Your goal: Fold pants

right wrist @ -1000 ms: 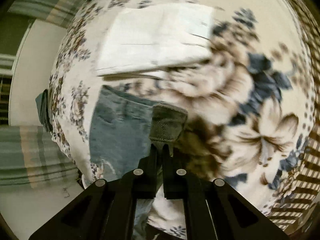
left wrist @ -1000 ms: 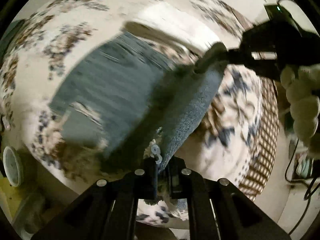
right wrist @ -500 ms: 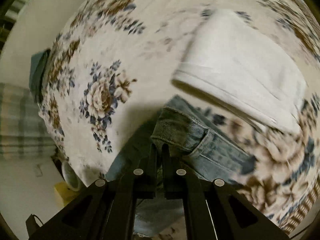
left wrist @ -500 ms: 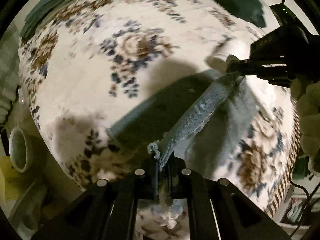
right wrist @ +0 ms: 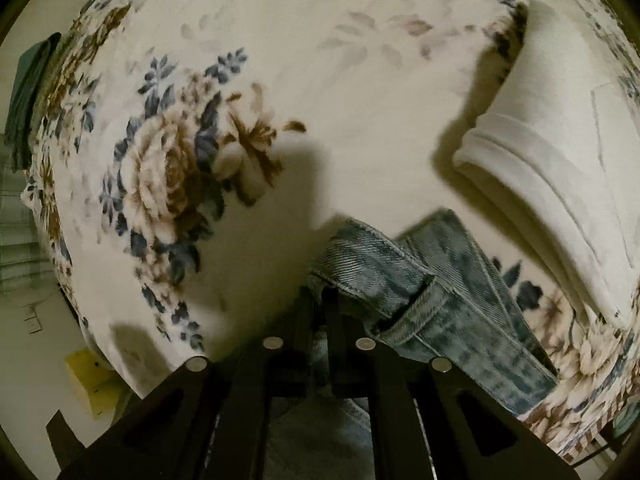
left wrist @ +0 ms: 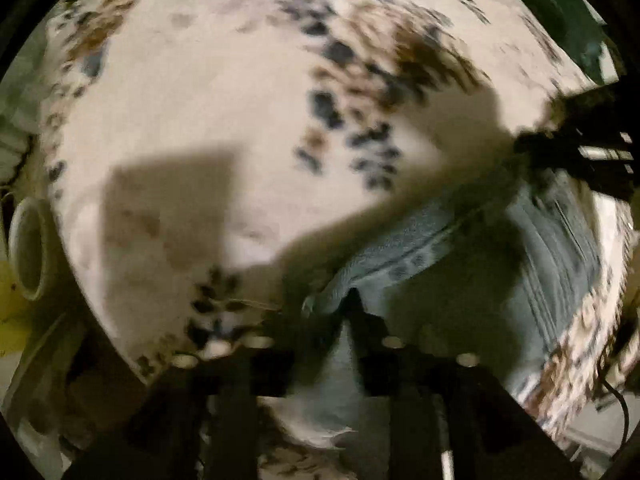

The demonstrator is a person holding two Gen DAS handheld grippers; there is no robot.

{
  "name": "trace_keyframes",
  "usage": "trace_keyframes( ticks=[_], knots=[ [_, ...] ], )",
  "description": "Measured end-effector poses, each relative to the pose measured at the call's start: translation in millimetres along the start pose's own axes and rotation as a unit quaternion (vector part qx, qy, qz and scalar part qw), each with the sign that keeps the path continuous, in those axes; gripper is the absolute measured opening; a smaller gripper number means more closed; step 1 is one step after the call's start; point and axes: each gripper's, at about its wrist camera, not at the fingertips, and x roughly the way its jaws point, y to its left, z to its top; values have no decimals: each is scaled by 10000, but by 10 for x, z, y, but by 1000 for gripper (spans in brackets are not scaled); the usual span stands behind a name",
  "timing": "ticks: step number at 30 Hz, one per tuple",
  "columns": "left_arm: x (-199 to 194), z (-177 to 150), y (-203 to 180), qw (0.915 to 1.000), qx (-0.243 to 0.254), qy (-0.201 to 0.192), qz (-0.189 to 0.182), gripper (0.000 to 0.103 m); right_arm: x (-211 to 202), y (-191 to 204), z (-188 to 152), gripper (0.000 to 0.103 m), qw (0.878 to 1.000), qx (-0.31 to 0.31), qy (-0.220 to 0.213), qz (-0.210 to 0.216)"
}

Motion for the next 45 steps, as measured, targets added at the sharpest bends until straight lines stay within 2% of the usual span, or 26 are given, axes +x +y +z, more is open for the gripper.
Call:
trace_keyframes(
  ticks=[2, 3, 4, 6, 8, 10, 14, 15, 16, 19, 20, 23, 24, 28, 30, 32, 35, 37, 40, 41, 42, 43, 44, 45],
  knots=[
    [-96, -8, 102, 9998, -157, -123, -18, 40, -66, -43, -18, 50, 9992, 53, 52, 399],
    [-161, -22, 165, 9995, -269, -189, -25, 43, -135, -81, -53, 81, 9983, 80, 26, 580],
    [-238, -53, 235, 9989, -397, -261, -49, 44, -193, -109, -84, 97, 9978, 84, -36, 650],
    [-384, -152, 371, 9968, -681, -390, -135, 46, -414, -242, -243, 97, 9963, -17, -318, 793],
    [-527, -328, 517, 9916, -1116, -537, -362, 54, -555, -389, -377, 97, 9952, -52, -517, 825],
    [-623, -555, 639, 9822, -1593, -654, -753, 74, -687, -587, -553, 97, 9932, -55, -739, 898],
    [-602, -1102, 600, 9540, -2534, -556, -1504, 75, -775, -1005, -952, 97, 9908, -53, -913, 999],
    [-535, -1298, 576, 9424, -2825, -447, -1733, 75, -749, -1150, -1079, 97, 9904, 29, -854, 1090],
    [-481, -1406, 499, 9344, -3004, -392, -1876, 75, -716, -1219, -1146, 97, 9900, 80, -801, 1157],
    [-293, -1771, 367, 8986, -3654, -254, -2418, 75, -543, -1480, -1380, 97, 9878, 274, -616, 1400],
    [-230, -1903, 329, 8824, -3880, -240, -2649, 75, -480, -1542, -1433, 97, 9873, 299, -567, 1450],
    [-33, -2125, 190, 8455, -4368, -74, -3071, 75, -292, -1677, -1537, 97, 9848, 352, -440, 1642],
    [63, -2195, 135, 8278, -4590, -7, -3227, 75, -230, -1713, -1552, 97, 9833, 370, -412, 1733],
    [354, -2244, -73, 7724, -5146, 116, -3720, 75, -13, -1813, -1534, 97, 9790, 438, -331, 1962],
    [496, -2172, -188, 7478, -5335, 137, -3950, 75, 54, -1830, -1462, 97, 9764, 548, -339, 2060],
    [579, -2111, -247, 7324, -5454, 120, -4073, 75, 100, -1876, -1388, 97, 9704, 675, -393, 2285],
    [627, -1979, -259, 7211, -5615, 17, -4059, 75, 146, -1885, -1275, 97, 9642, 785, -476, 2486],
    [629, -1889, -218, 7184, -5701, -68, -3985, 75, 180, -1876, -1186, 97, 9613, 788, -536, 2583],
    [658, -1795, -137, 7097, -5891, -169, -3859, 75, 206, -1839, -1050, 96, 9586, 783, -620, 2665],
    [671, -1761, -113, 7047, -5962, -174, -3843, 75, 216, -1827, -1005, 94, 9574, 795, -676, 2692],
    [685, -1736, -102, 6981, -6041, -213, -3838, 74, 226, -1814, -962, 80, 9575, 826, -742, 2661],
    [697, -1724, -109, 6957, -6085, -265, -3809, 61, 240, -1803, -929, 63, 9577, 853, -779, 2635],
    [690, -1709, -105, 6987, -6094, -312, -3734, 49, 257, -1795, -905, 58, 9590, 896, -797, 2566],
    [663, -1692, -86, 7059, -6054, -357, -3660, 33, 260, -1795, -906, 49, 9590, 960, -859, 2524]
  ],
)
